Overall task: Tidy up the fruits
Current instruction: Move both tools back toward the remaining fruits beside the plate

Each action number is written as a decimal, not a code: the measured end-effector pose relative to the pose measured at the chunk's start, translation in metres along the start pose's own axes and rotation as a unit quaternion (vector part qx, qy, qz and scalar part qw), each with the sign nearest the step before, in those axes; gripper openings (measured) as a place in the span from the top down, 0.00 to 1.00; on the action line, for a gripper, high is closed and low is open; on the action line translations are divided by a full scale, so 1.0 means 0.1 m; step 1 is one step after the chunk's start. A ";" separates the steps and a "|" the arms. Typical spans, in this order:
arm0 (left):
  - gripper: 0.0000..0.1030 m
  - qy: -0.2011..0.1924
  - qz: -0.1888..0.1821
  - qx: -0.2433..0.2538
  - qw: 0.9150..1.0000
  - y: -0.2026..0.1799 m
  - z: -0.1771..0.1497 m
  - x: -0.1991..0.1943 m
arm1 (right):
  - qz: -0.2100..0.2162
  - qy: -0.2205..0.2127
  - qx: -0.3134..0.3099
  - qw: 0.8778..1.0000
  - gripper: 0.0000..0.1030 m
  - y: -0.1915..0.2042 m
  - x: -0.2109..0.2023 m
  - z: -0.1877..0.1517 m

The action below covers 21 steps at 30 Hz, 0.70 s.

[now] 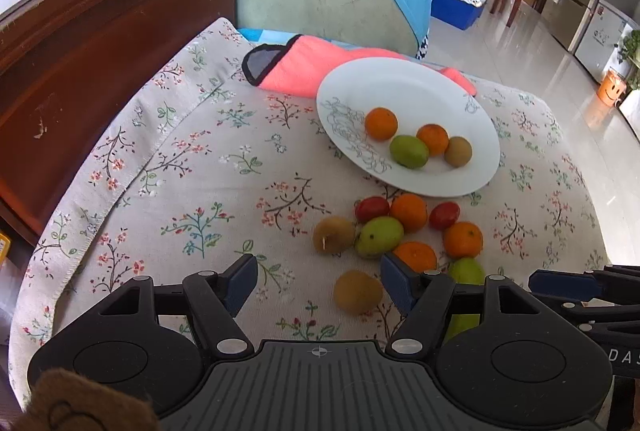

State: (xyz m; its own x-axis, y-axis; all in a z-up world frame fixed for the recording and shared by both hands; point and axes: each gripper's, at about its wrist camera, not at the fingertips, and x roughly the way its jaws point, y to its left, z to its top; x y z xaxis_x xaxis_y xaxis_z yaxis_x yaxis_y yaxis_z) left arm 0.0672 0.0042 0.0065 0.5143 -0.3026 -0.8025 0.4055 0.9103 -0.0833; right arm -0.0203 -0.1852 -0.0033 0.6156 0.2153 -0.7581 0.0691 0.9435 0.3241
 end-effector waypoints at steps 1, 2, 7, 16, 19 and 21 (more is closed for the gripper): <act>0.34 0.002 0.000 0.002 1.000 0.00 -0.02 0.00 | 0.003 0.003 -0.005 1.000 0.55 0.02 0.01 -0.02; 0.34 0.003 0.000 0.006 1.000 0.00 -0.03 0.01 | 0.006 0.007 -0.011 1.000 0.55 0.05 0.02 -0.04; 0.34 0.002 -0.005 0.025 1.000 -0.01 -0.09 0.00 | 0.022 0.016 -0.061 0.998 0.55 0.22 0.06 -0.13; 0.35 0.006 -0.007 0.043 0.999 -0.03 -0.13 0.03 | 0.006 0.015 -0.118 0.993 0.55 0.40 0.19 -0.20; 0.35 0.008 -0.012 0.047 0.999 -0.05 -0.13 0.05 | 0.000 0.015 -0.123 0.992 0.55 0.41 0.23 -0.19; 0.35 0.010 -0.014 0.049 0.999 -0.06 -0.14 0.06 | 0.000 0.016 -0.126 0.992 0.56 0.42 0.25 -0.20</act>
State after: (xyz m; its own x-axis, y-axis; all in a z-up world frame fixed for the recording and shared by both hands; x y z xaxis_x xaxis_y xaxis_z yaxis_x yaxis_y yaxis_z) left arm 0.0575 0.0004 -0.0061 0.4861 -0.3211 -0.8127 0.4918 0.8693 -0.0494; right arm -0.0172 -0.1353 -0.0202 0.5907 0.2191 -0.7766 -0.1317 0.9757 0.1751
